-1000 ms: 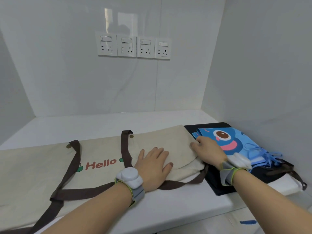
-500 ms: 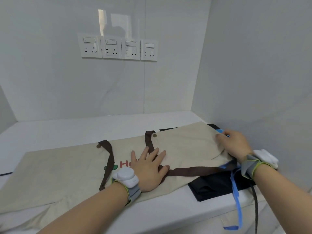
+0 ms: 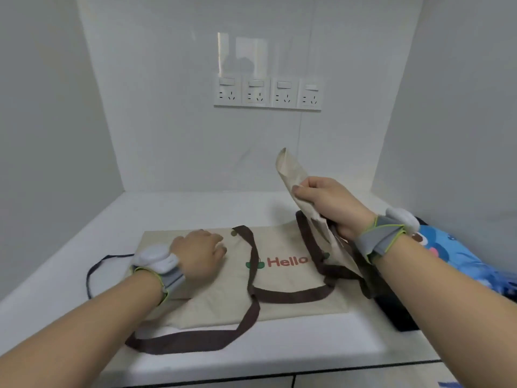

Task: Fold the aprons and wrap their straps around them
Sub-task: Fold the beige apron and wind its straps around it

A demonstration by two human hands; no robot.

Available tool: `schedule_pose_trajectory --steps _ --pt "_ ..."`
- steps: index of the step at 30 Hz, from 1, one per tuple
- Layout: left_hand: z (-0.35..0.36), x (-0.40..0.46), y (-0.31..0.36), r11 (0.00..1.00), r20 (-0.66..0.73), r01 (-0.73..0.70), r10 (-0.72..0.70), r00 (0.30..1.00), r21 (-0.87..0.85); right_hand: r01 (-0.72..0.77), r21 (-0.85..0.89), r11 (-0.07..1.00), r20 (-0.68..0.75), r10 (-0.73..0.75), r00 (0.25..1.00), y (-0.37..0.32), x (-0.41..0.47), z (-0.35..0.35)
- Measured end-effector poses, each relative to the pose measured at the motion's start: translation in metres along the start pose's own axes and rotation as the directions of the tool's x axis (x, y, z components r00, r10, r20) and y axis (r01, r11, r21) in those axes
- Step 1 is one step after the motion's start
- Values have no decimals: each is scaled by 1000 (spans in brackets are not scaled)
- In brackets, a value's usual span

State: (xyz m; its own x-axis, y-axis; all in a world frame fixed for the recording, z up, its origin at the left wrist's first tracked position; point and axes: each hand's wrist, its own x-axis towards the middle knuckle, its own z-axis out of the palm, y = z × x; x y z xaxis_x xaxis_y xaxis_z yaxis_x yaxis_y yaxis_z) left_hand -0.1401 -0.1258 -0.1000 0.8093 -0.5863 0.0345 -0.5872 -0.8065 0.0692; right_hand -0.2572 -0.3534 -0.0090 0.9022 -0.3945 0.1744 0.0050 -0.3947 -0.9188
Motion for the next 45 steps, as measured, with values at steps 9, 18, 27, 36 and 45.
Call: schedule_pose_trajectory --steps 9,18,27,36,45 --pt "34 -77 -162 956 -147 35 -82 986 -293 85 -146 986 195 -55 979 -9 -9 183" --pt "30 -77 -179 804 -58 103 -168 984 -586 194 -334 922 321 -82 944 -7 -32 298" --pt "27 -81 -181 737 -115 55 -177 977 -674 339 -432 836 455 -123 882 -4 -50 306" --pt "12 -27 -137 931 -189 -193 139 972 -309 236 -844 481 235 -64 970 77 -40 178" --pt "40 32 -98 981 96 -195 196 976 -18 331 -747 577 489 138 862 93 13 138"
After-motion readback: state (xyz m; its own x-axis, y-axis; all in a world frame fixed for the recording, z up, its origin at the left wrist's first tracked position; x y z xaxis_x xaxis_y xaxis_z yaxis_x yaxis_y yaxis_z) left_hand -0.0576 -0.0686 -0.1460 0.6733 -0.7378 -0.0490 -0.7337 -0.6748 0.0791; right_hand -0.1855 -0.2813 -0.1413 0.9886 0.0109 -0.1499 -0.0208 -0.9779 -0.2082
